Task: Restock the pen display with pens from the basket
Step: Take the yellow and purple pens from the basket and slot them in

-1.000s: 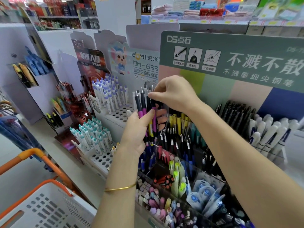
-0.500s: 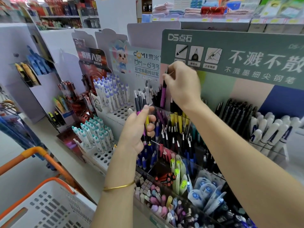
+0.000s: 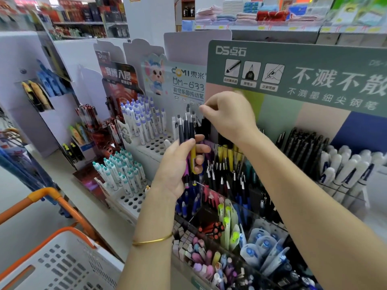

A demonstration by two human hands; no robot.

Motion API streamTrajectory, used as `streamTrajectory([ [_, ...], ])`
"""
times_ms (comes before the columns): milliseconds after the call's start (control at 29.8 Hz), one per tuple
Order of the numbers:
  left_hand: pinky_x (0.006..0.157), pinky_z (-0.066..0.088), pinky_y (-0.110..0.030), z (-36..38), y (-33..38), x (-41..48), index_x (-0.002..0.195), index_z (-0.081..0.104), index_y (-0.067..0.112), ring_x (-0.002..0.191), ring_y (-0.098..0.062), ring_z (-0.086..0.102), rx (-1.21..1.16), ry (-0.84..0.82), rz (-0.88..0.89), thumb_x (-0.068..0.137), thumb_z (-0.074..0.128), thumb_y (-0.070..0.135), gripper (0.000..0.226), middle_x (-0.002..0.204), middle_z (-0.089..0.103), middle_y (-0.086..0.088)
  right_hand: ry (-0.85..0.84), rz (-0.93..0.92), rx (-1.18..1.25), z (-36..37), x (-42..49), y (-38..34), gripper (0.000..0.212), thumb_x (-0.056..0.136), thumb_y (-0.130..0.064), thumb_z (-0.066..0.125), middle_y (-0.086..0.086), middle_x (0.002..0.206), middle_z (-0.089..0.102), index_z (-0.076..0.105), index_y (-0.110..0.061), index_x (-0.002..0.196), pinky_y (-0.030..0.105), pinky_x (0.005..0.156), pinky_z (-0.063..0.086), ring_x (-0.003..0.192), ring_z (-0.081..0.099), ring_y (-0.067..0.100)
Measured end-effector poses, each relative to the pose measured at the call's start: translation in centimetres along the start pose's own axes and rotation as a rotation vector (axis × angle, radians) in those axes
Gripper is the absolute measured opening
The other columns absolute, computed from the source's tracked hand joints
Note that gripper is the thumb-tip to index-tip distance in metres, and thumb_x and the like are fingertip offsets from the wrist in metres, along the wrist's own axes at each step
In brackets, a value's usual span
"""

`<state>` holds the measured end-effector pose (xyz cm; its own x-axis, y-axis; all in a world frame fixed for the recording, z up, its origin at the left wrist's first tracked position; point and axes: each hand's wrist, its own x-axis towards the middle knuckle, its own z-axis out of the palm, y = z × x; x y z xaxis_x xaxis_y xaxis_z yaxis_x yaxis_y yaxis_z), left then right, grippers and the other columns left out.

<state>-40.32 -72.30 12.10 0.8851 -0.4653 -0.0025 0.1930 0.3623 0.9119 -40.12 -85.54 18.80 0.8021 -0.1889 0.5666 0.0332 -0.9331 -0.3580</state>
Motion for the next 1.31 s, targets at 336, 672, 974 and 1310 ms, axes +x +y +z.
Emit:
streamTrajectory([
  [336,0.061,0.061,-0.032,1.7,0.0,-0.4,0.11,0.058,0.01,0.072,-0.017,0.07,0.042,-0.008,-0.051,0.104,0.044,0.023,0.02,0.095,0.074,-0.01,0.131,0.205,0.394,-3.4,-1.3,0.7,0.013,0.092,-0.018,0.059,-0.008,0.078,0.061,0.065,-0.006,0.09,0.02,0.073,0.049,0.072,0.058,0.008],
  [672,0.032,0.028,-0.016,2.4,-0.4,-0.2,0.104,0.049,0.011,0.042,-0.005,0.033,0.106,0.069,-0.066,0.103,0.044,0.028,0.018,0.067,0.047,0.001,0.276,0.112,0.003,-3.3,-2.6,1.9,0.015,0.095,-0.02,0.053,0.006,0.087,0.065,0.059,-0.007,0.098,0.036,0.066,0.047,0.082,0.058,0.025],
  [974,0.039,0.036,-0.019,2.2,-0.3,-0.6,0.095,0.049,0.01,0.047,-0.009,0.04,0.028,0.017,-0.021,0.104,0.039,0.019,0.016,0.064,0.05,0.001,-0.258,0.156,-0.402,-2.1,-2.5,2.8,0.016,0.084,-0.022,0.067,0.004,0.079,0.053,0.063,-0.01,0.075,0.032,0.06,0.036,0.089,0.05,0.029],
  [1310,0.043,0.037,-0.02,2.1,-0.1,-0.7,0.098,0.056,0.01,0.049,-0.008,0.043,0.069,-0.05,0.047,0.104,0.041,0.022,0.02,0.063,0.052,0.003,-0.215,0.086,0.193,-3.3,-2.3,-0.3,0.033,0.089,-0.03,0.064,0.018,0.085,0.071,0.073,0.001,0.086,0.043,0.075,0.053,0.076,0.064,0.023],
])
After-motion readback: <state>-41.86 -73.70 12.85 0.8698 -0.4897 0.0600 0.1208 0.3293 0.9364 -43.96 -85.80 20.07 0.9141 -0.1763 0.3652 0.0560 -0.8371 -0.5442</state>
